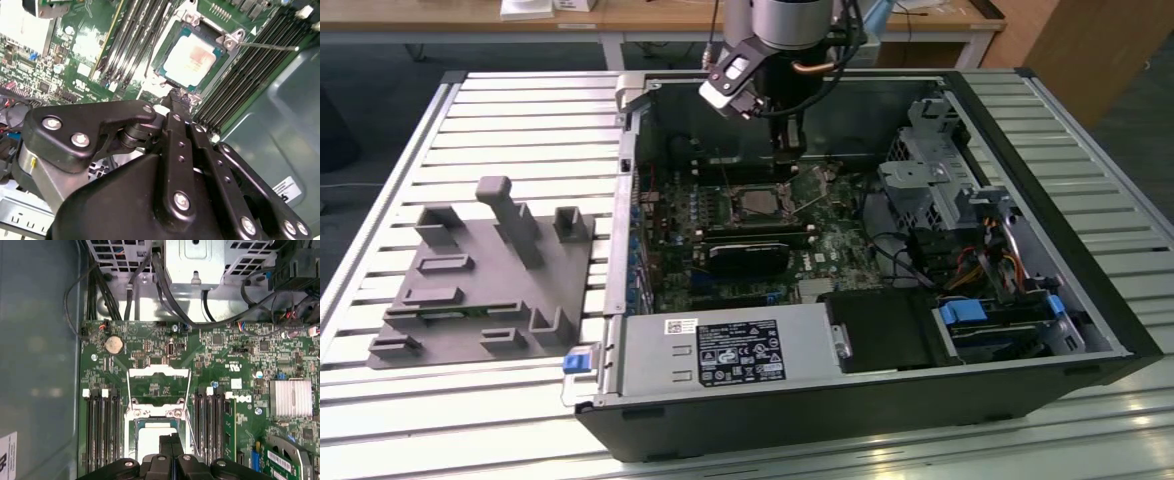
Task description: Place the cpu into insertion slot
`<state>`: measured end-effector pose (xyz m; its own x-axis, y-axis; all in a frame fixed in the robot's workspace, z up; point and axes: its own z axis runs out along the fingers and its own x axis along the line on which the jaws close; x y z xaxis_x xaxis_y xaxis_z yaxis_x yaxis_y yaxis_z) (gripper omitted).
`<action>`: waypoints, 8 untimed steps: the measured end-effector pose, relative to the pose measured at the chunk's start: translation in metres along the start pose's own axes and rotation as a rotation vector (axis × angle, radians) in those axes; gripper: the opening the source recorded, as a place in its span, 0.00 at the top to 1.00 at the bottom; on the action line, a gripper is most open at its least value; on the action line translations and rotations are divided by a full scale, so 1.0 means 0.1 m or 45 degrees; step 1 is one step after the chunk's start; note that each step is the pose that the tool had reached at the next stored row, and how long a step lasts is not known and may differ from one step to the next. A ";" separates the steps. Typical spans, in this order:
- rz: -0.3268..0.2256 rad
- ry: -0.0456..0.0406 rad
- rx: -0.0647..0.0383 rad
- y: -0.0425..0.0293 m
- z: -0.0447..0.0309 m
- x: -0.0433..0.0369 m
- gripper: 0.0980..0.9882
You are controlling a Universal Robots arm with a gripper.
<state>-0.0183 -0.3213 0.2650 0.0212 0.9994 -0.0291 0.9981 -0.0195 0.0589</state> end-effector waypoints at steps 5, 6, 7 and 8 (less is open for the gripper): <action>-0.001 0.000 0.000 0.050 0.003 0.001 0.99; -0.001 0.000 0.000 0.059 0.003 0.001 0.99; -0.001 0.000 0.000 0.068 0.004 0.001 0.99; -0.001 0.000 0.000 0.079 0.004 0.002 0.99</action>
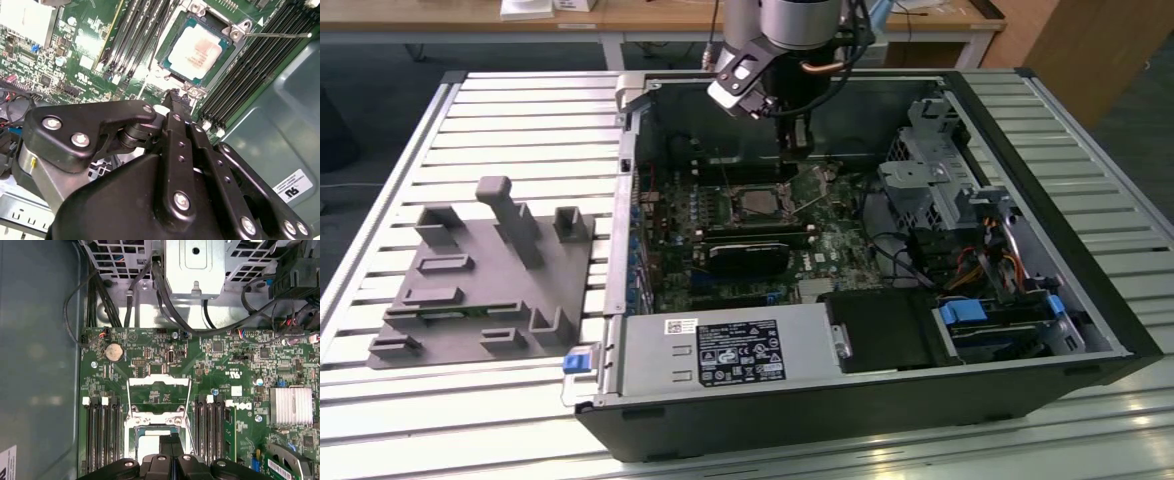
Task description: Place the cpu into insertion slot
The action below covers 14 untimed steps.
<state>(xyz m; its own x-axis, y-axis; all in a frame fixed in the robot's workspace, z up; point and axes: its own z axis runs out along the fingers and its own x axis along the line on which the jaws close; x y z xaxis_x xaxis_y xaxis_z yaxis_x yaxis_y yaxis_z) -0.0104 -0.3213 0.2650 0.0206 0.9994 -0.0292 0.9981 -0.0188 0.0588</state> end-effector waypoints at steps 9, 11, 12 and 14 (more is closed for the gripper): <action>-0.002 0.000 0.000 0.080 0.005 0.002 0.99; -0.008 0.003 0.002 0.104 0.006 0.003 0.99; -0.012 0.006 0.003 0.122 0.008 0.004 0.99; -0.017 0.008 0.005 0.167 0.014 0.005 0.99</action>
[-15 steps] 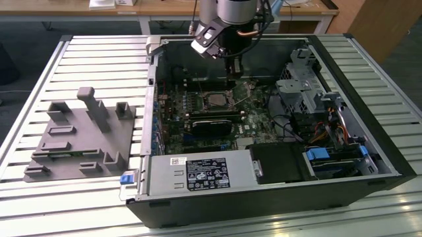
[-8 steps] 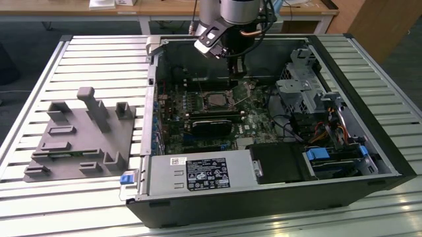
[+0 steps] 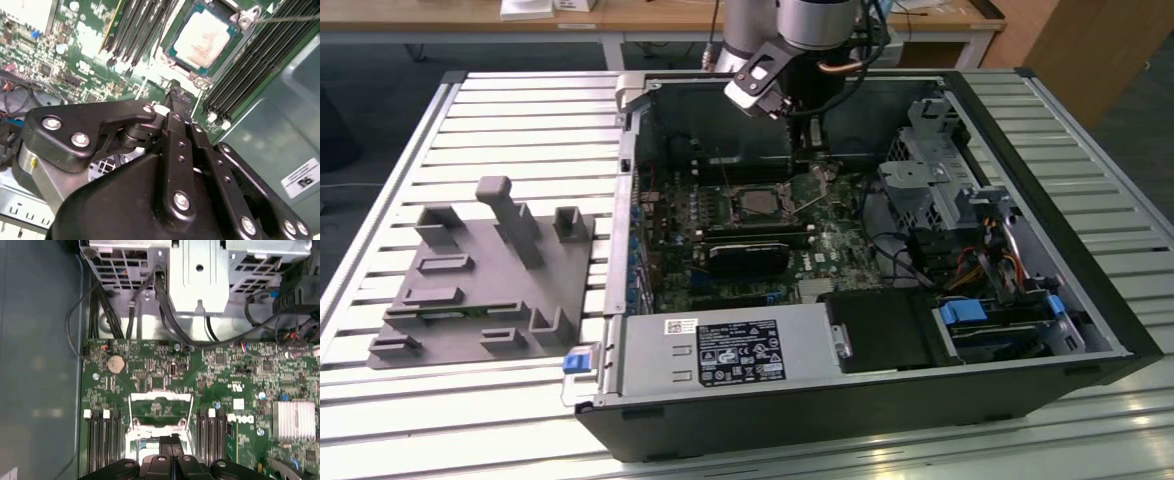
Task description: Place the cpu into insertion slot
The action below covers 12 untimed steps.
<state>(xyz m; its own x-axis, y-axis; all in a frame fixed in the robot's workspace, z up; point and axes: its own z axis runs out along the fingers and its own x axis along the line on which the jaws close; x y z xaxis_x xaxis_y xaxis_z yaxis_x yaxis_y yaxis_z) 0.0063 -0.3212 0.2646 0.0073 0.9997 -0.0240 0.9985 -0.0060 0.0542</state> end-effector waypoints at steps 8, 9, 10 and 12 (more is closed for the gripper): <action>-0.020 0.001 0.001 0.080 0.007 0.000 0.99; -0.020 0.001 0.001 0.083 0.008 0.000 0.99; -0.020 0.001 0.001 0.087 0.008 0.000 0.99; -0.020 0.001 0.001 0.090 0.008 0.000 0.99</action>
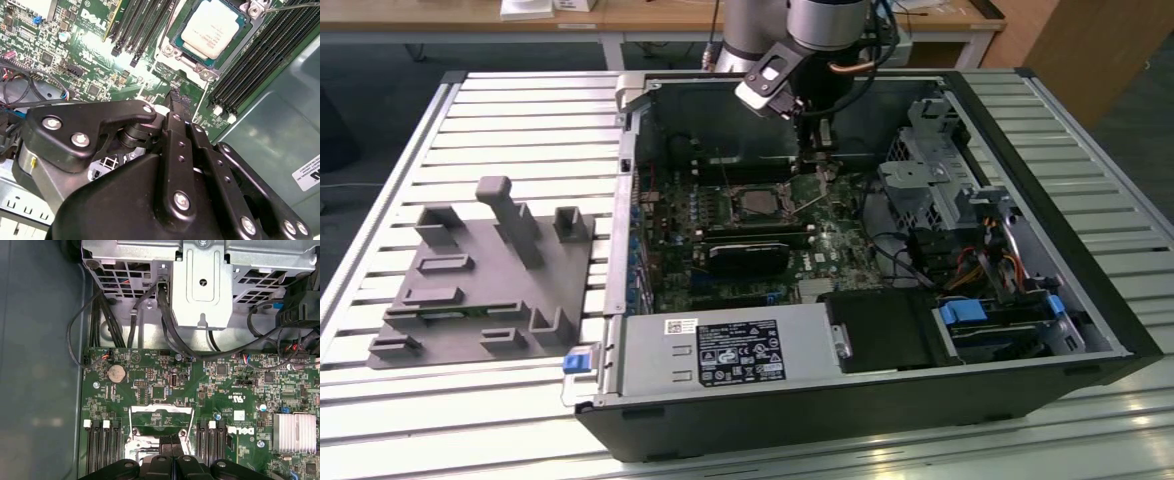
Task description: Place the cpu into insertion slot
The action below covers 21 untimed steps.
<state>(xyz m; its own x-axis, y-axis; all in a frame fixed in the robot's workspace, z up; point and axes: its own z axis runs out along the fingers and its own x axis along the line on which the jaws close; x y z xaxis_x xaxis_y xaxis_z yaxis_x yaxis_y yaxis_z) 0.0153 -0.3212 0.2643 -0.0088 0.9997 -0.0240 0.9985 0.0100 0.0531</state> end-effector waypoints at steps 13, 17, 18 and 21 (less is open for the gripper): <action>0.000 0.000 0.001 0.063 0.004 -0.001 0.99; 0.000 0.000 0.001 0.087 0.006 -0.001 0.99; 0.000 0.000 0.001 0.095 0.007 -0.001 0.99; 0.000 0.000 0.001 0.119 0.008 -0.001 0.99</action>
<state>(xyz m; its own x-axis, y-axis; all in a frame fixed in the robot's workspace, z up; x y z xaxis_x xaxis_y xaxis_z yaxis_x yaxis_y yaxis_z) 0.0272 -0.3212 0.2641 -0.0089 0.9997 -0.0242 0.9986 0.0101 0.0522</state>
